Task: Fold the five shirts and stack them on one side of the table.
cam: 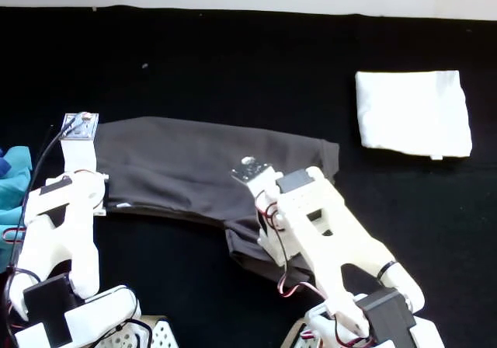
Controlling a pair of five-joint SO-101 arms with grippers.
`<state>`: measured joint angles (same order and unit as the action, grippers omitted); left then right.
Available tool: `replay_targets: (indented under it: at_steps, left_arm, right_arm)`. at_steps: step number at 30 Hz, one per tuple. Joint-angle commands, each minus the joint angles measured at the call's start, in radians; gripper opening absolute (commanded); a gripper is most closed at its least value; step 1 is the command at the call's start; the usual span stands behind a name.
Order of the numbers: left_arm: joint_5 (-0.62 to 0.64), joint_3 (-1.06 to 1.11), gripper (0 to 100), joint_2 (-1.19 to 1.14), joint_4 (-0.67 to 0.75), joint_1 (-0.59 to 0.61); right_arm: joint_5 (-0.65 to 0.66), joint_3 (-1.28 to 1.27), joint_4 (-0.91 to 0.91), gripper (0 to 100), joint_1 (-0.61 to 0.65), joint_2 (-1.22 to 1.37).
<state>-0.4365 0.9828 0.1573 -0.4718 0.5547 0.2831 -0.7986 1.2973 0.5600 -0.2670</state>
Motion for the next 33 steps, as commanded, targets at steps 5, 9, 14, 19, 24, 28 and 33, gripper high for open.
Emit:
replay_targets:
  at_steps: [5,9,14,19,24,28,33]
  left_arm:
    - [-0.006,0.001,1,-0.001,0.029,-0.004]
    - [-0.006,0.001,1,-0.001,0.029,-0.004]
    - [-0.006,0.001,1,-0.001,0.029,-0.004]
    - [-0.006,0.001,1,-0.001,0.029,-0.004]
    - [-0.006,0.001,1,-0.001,0.029,-0.004]
    - [-0.006,0.001,1,-0.001,0.029,-0.004]
    - [-0.006,0.001,1,-0.001,0.029,-0.004]
  right_arm:
    - [0.011,0.001,-0.013,0.5,-0.010,-0.013]
    - [0.011,0.002,0.013,0.5,-0.007,-0.015]
    - [0.012,0.005,0.073,0.5,-0.007,-0.108]
    - [0.009,-0.025,0.079,0.5,0.030,-0.259]
    - [0.008,-0.090,0.073,4.7,0.048,-0.285]
    - [0.009,-0.136,0.012,16.6,0.101,-0.285]
    - [0.008,-0.160,-0.077,17.3,0.206,-0.285]
